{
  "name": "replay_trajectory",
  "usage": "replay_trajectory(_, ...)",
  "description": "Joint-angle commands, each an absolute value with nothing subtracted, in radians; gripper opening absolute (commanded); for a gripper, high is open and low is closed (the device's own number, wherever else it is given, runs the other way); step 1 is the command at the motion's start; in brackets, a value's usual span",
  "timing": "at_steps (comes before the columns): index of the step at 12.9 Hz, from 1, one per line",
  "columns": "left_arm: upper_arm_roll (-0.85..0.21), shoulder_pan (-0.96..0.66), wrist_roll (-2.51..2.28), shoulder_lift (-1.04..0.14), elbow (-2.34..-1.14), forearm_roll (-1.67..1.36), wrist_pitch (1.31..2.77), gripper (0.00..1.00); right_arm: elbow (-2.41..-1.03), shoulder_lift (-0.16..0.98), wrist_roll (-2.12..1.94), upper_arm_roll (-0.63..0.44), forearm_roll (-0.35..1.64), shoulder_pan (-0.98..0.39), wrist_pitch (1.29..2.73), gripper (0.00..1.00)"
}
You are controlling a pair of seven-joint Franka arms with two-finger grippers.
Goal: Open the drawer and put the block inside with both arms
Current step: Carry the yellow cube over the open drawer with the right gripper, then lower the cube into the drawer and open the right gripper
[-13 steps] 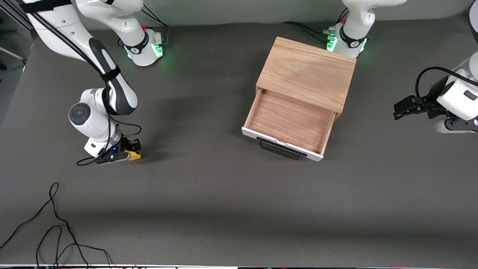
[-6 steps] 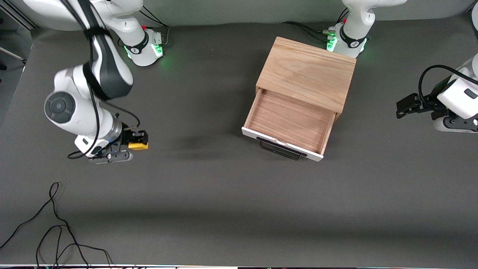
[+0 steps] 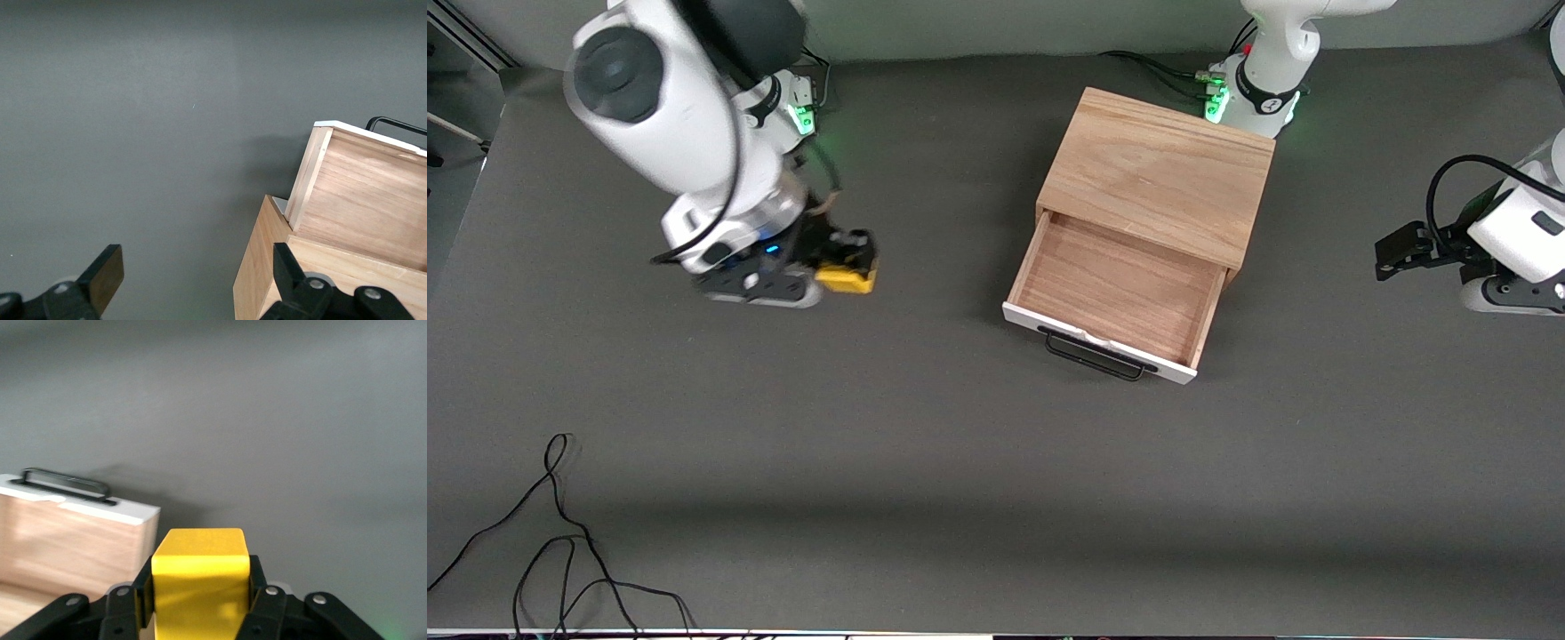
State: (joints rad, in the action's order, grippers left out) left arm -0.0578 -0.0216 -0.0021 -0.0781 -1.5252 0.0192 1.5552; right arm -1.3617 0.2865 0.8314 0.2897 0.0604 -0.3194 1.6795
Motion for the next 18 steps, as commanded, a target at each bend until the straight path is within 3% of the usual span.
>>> replay_trajectory(1,-0.055,-0.026,0.015,-0.051,-1.551,0.035,1.539,1.0,-1.119,0.492,0.998,0.284,0.054,-0.455,1.673,0.24)
replay_trajectory(4,-0.057,-0.026,0.015,-0.052,-1.549,0.035,1.537,1.0,-1.031,0.645,1.094,0.282,-0.049,-0.581,1.81,0.24)
replay_trajectory(8,-0.055,-0.023,0.015,-0.058,-1.548,0.035,1.54,1.0,-1.026,0.765,1.101,0.278,-0.12,-0.693,1.926,0.24)
replay_trajectory(15,-0.055,-0.023,0.015,-0.058,-1.546,0.035,1.539,1.0,-1.028,0.899,1.245,0.275,-0.167,-0.75,2.074,0.27)
replay_trajectory(18,-0.055,-0.023,0.015,-0.058,-1.546,0.035,1.539,1.0,-1.032,0.905,1.249,0.276,-0.167,-0.759,2.075,0.33)
